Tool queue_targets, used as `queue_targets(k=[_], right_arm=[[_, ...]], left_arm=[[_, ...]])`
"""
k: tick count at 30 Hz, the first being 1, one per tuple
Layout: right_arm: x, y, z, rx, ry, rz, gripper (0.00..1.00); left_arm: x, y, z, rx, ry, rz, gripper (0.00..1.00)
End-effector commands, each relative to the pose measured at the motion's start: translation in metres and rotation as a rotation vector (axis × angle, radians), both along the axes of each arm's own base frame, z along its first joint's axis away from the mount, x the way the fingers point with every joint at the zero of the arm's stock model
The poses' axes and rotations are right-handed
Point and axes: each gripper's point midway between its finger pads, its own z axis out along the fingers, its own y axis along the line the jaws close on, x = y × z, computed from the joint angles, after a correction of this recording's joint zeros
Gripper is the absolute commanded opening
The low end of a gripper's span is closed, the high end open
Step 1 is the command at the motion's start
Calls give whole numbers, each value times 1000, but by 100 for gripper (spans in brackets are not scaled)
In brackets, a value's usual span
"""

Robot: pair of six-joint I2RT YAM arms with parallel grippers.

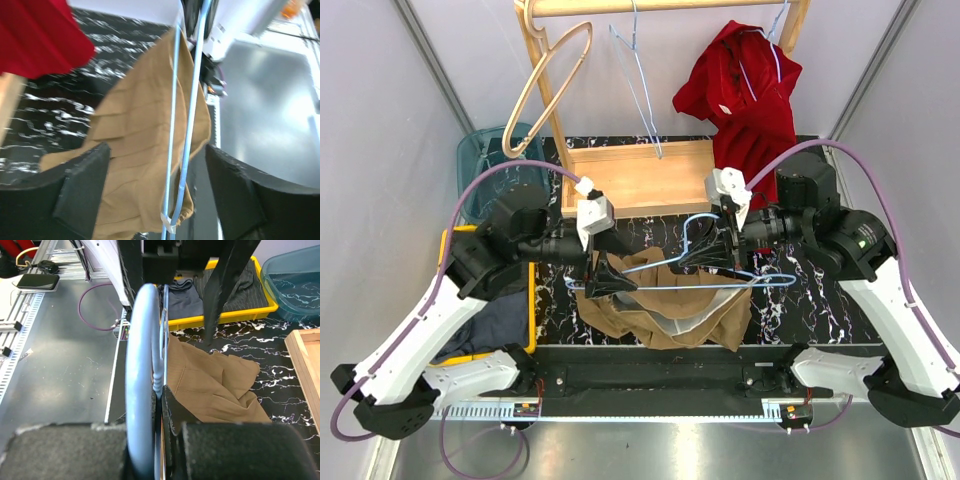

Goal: Place the skirt on the hanger

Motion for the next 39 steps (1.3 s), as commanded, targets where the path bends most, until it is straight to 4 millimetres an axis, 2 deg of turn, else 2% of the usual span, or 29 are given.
queue_targets(k=[1, 2, 3, 5, 6, 9, 14, 15, 16, 19, 22, 23, 27, 29, 30, 31, 33, 34, 39], right_arm=[[-16, -3, 17, 58, -46, 61, 0], [-16, -3, 17, 61, -48, 62, 0], [-16, -3, 18, 64, -50, 62, 0], [-14, -2, 17, 65, -49, 55, 0], [-15, -2, 18, 67, -51, 55, 0], [-11, -2, 15, 63, -50, 41, 0], [4, 2, 12, 64, -43, -36, 1], [6, 1, 14, 73, -51, -55, 2], [13, 1, 14, 75, -48, -102, 12], [29, 1, 19, 121, -81, -194, 15], [50, 0, 28, 177, -101, -318, 43], [56, 0, 32, 200, -112, -343, 60], [70, -4, 46, 260, -129, -435, 85], [77, -9, 51, 284, -139, -493, 94], [78, -13, 54, 296, -144, -516, 100], [83, -17, 55, 304, -148, -555, 100], [85, -24, 58, 319, -158, -595, 100], [89, -27, 54, 315, -154, -624, 99], [88, -34, 45, 311, -145, -658, 100]], left_arm=[[-18, -3, -4, -8, 43, -108, 69], [-16, -4, -6, -1, 49, -103, 64], [-12, -5, -9, 8, 56, -91, 49], [0, -5, -11, 24, 44, -23, 32], [5, -4, -11, 27, 48, 12, 19], [19, 1, -4, 22, 17, 121, 1], [37, 12, 12, -43, -18, 281, 0], [36, 16, 14, -57, -22, 303, 0], [37, 19, 19, -76, -32, 322, 0], [33, 28, 28, -121, -48, 359, 0], [33, 38, 38, -157, -48, 417, 0], [37, 43, 39, -163, -40, 462, 0], [46, 62, 44, -178, -49, 584, 0], [53, 75, 40, -146, -57, 665, 0], [56, 83, 45, -151, -60, 712, 0], [57, 90, 40, -122, -52, 746, 0], [63, 107, 47, -112, -72, 835, 0], [63, 114, 43, -81, -71, 863, 0], [58, 131, 45, -70, -101, 908, 0]])
